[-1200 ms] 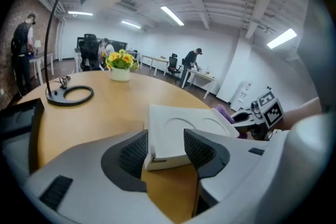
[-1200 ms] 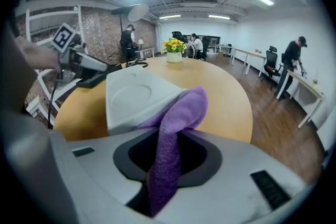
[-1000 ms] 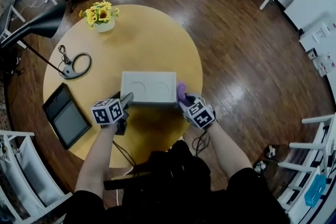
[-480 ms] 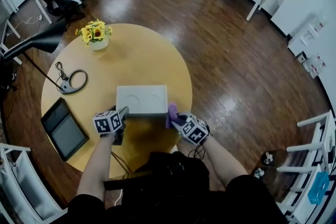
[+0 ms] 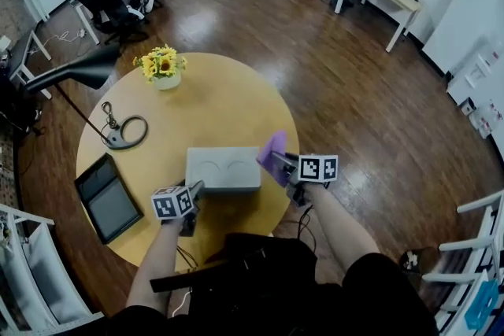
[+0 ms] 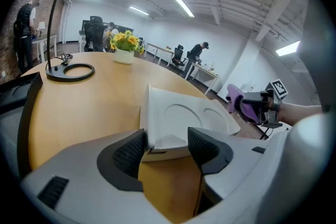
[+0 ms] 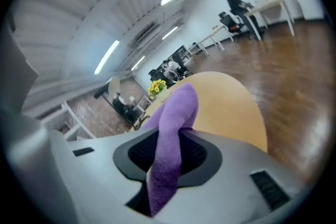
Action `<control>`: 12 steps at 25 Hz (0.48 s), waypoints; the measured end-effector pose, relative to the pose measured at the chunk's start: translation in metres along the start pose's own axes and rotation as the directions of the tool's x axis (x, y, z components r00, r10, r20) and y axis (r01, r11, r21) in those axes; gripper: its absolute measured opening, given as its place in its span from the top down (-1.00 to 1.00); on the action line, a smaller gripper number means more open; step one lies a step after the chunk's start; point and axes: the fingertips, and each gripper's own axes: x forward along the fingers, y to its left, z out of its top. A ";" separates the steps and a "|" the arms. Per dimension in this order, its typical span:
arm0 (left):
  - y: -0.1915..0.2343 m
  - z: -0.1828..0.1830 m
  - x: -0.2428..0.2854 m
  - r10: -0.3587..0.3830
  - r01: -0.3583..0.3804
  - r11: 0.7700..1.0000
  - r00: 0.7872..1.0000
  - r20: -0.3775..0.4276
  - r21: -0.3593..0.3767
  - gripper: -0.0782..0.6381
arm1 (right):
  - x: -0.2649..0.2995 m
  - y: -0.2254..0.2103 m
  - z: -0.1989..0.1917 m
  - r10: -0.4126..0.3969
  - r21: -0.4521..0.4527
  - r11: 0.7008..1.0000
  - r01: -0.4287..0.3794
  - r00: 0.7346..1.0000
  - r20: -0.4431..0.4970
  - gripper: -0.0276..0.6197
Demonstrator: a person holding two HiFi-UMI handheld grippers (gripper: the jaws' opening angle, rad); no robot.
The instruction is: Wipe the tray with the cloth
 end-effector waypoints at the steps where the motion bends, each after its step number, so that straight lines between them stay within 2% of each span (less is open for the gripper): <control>1: -0.001 -0.002 -0.003 0.003 -0.003 1.000 1.000 -0.001 -0.009 0.08 | 0.009 -0.003 0.005 0.014 0.086 0.996 -0.016 1.000 0.025 0.64; 3: -0.005 -0.007 -0.009 0.008 -0.008 1.000 1.000 0.002 -0.021 0.08 | 0.027 -0.015 0.004 -0.013 0.199 0.980 0.008 1.000 0.022 0.64; 4: -0.006 -0.009 -0.011 0.012 -0.012 1.000 1.000 0.005 -0.027 0.08 | 0.035 -0.020 -0.002 -0.038 0.216 0.976 0.039 0.999 -0.005 0.64; 5: -0.007 -0.011 -0.014 0.016 -0.016 0.999 1.000 0.011 -0.036 0.08 | 0.042 -0.022 -0.007 -0.061 0.205 0.977 0.067 0.998 -0.034 0.64; 9: -0.002 -0.011 -0.020 0.035 -0.032 0.997 0.999 0.039 -0.077 0.08 | 0.052 -0.010 -0.014 -0.107 0.043 0.993 0.111 0.991 -0.082 0.64; 12: 0.002 -0.010 -0.019 0.036 -0.032 0.996 0.998 0.045 -0.086 0.08 | 0.046 -0.002 -0.026 -0.089 0.022 0.996 0.092 0.991 -0.104 0.64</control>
